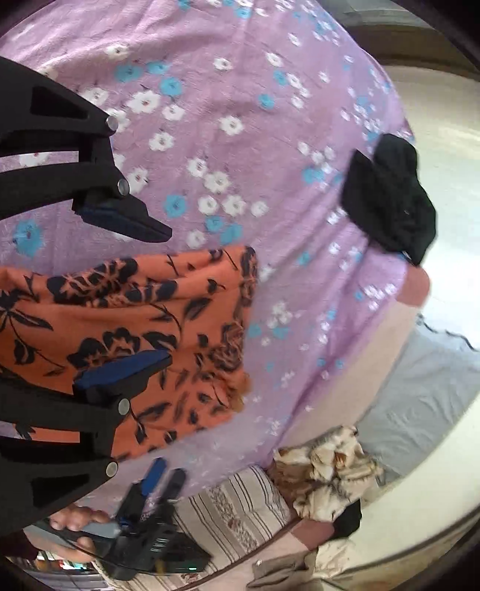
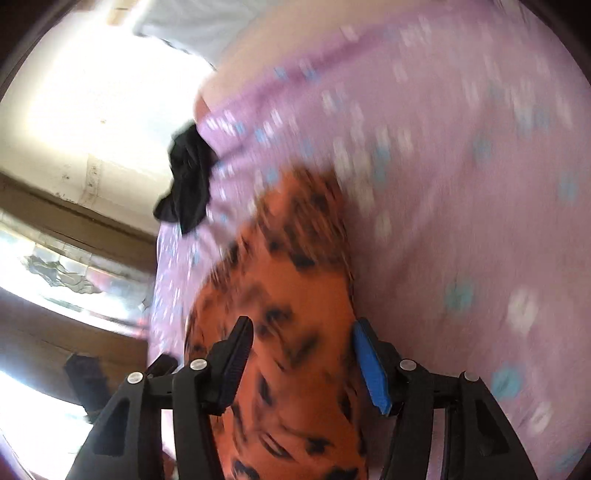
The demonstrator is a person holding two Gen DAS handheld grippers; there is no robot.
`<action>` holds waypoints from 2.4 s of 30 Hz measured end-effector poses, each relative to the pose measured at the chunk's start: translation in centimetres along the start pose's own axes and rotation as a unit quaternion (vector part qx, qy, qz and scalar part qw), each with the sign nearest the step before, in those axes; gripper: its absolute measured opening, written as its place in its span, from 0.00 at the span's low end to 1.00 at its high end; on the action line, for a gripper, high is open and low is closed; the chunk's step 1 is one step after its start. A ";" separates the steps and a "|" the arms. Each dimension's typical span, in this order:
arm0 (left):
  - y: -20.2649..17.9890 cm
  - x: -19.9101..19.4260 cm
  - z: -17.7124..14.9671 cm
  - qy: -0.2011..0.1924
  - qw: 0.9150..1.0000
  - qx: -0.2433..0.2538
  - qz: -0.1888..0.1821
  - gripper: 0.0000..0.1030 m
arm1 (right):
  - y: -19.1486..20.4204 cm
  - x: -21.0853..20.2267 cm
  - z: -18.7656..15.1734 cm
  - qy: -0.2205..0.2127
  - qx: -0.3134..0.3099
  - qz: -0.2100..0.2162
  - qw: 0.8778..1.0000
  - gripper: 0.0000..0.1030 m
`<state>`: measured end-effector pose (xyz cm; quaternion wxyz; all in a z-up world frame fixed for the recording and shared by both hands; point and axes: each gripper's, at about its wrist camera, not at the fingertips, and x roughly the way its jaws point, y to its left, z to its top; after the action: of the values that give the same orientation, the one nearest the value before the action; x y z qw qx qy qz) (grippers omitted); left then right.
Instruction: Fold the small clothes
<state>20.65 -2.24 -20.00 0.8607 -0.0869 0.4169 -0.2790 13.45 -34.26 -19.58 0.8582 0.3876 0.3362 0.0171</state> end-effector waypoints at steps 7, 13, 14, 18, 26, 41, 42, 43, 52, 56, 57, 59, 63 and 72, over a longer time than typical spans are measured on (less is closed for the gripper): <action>-4.2 3.8 -2.5 0.061 0.992 0.107 0.011 0.62 | 1.7 5.9 2.0 0.053 0.024 0.042 0.997 0.58; -4.4 5.0 -3.7 0.076 0.986 0.139 0.044 0.67 | -1.1 9.4 2.2 0.099 0.088 0.021 0.991 0.52; -4.3 5.0 -3.7 0.076 0.987 0.135 0.043 0.67 | -1.1 8.9 2.1 0.095 0.084 0.023 0.992 0.52; -4.4 4.1 -4.0 0.064 0.989 0.128 0.048 0.67 | -0.5 5.6 1.2 0.063 0.073 0.038 0.995 0.53; -5.0 -1.6 -6.0 -0.005 0.995 0.093 0.023 0.67 | 2.4 -3.0 -4.8 0.030 0.025 0.080 0.996 0.54; -4.8 -1.9 -8.9 0.045 0.991 0.067 0.103 0.72 | 0.3 -5.3 -10.7 0.061 0.034 0.074 0.995 0.54; -5.0 -2.5 -8.9 0.043 0.991 0.067 0.111 0.72 | 0.3 -6.5 -10.9 0.050 0.029 0.076 0.995 0.56; -5.0 -3.1 -9.0 0.040 0.990 0.066 0.118 0.72 | 0.6 -7.4 -10.8 0.035 0.021 0.076 0.996 0.58; -8.2 -9.8 -8.7 -0.044 0.977 0.096 0.187 0.88 | 2.4 -13.8 -11.8 -0.105 -0.037 0.069 0.991 0.67; -9.9 -11.4 -8.6 -0.054 0.974 0.120 0.182 0.90 | 3.0 -13.9 -11.6 -0.130 -0.051 0.057 0.989 0.69; -10.2 -11.6 -8.6 -0.051 0.976 0.119 0.174 0.90 | 2.9 -13.8 -11.4 -0.131 -0.049 0.057 0.988 0.70; -10.6 -11.8 -8.6 -0.049 0.979 0.115 0.159 0.90 | 2.7 -13.7 -11.2 -0.135 -0.046 0.058 0.988 0.71; -11.3 -11.7 -8.5 -0.052 0.980 0.100 0.166 0.91 | 2.2 -14.6 -10.9 -0.149 -0.046 0.062 0.986 0.73; -12.7 -12.7 -8.3 -0.116 0.956 0.106 0.248 0.91 | 1.4 -17.8 -10.4 -0.201 -0.066 0.074 0.975 0.74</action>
<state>2.83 -5.02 -11.94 0.9495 0.0796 0.2905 -0.0874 -6.13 -31.61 -13.55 0.9280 0.3498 0.1255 0.0246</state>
